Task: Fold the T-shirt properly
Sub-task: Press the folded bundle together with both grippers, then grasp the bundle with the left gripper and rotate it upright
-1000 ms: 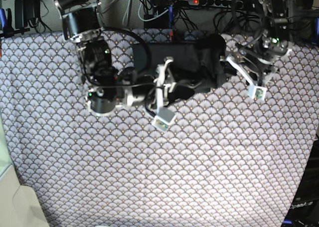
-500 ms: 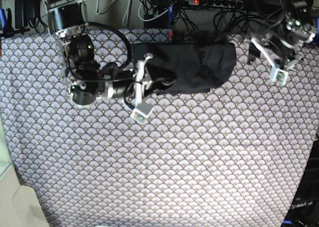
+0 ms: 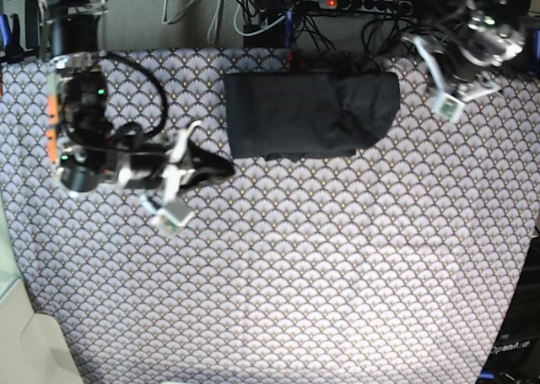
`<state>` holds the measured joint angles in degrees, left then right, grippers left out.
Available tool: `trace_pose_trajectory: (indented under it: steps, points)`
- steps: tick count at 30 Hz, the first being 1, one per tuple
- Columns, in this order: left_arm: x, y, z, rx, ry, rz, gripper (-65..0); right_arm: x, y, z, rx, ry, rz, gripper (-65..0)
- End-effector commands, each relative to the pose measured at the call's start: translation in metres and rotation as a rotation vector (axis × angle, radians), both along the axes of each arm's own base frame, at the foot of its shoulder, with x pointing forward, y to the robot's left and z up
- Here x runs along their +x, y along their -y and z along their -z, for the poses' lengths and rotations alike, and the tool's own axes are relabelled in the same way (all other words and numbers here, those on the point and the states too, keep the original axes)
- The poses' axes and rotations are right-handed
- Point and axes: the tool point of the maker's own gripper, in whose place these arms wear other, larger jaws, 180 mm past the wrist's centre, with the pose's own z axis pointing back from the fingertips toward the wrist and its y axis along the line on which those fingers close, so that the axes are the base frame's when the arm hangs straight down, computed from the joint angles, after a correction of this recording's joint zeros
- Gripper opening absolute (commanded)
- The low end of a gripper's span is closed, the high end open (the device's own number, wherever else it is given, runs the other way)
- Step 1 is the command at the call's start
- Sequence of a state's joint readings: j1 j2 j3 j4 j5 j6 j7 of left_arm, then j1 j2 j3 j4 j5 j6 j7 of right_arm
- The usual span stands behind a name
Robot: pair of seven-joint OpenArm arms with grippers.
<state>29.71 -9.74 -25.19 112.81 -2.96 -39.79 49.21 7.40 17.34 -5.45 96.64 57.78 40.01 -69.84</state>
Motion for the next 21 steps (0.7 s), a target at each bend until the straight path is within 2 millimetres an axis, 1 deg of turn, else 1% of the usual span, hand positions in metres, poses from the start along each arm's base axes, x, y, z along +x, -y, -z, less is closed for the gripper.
trace_pose_trajectory:
  steps: [1,4,6,7,8,10,12,14,16,18,21]
  points:
    - [-0.001,0.01,0.0,0.005,0.003,0.032,-65.0,0.008,0.005,-0.014,0.026,0.039,0.012,-65.0]
    - [-0.007,0.034,0.014,0.063,-0.043,0.112,-65.0,0.013,0.021,-0.013,0.0,0.042,0.04,-65.0]
    - [-0.011,0.056,0.021,0.101,-0.065,0.199,-65.0,0.015,0.029,-0.013,-0.004,0.043,0.061,-65.0]
    - [-0.013,0.065,0.023,0.123,-0.072,0.24,-65.0,0.016,0.036,-0.013,-0.012,0.042,0.079,-65.0]
    - [-0.014,0.074,0.025,0.135,-0.077,0.275,-65.0,0.017,0.04,-0.013,-0.015,0.042,0.089,-65.0]
    - [-0.017,0.087,0.03,0.158,-0.087,0.321,-65.0,0.015,0.045,-0.011,-0.022,0.035,0.098,-65.0]
    - [-0.016,0.093,0.035,0.168,-0.096,0.326,-65.0,0.013,0.052,-0.008,-0.029,0.027,0.114,-65.0]
    - [-0.008,0.097,0.039,0.168,-0.094,0.314,-65.0,0.013,0.055,-0.007,-0.031,0.025,0.124,-65.0]
    - [0.003,0.1,0.043,0.165,-0.092,0.303,-65.0,0.008,0.055,-0.003,-0.032,0.012,0.124,-65.0]
    - [0.009,0.103,0.046,0.166,-0.094,0.296,-65.0,0.004,0.055,0.0,-0.032,0.002,0.124,-65.0]
    - [0.022,0.112,0.042,0.149,-0.067,0.282,-65.0,-0.002,0.055,0.006,-0.032,-0.019,0.124,-65.0]
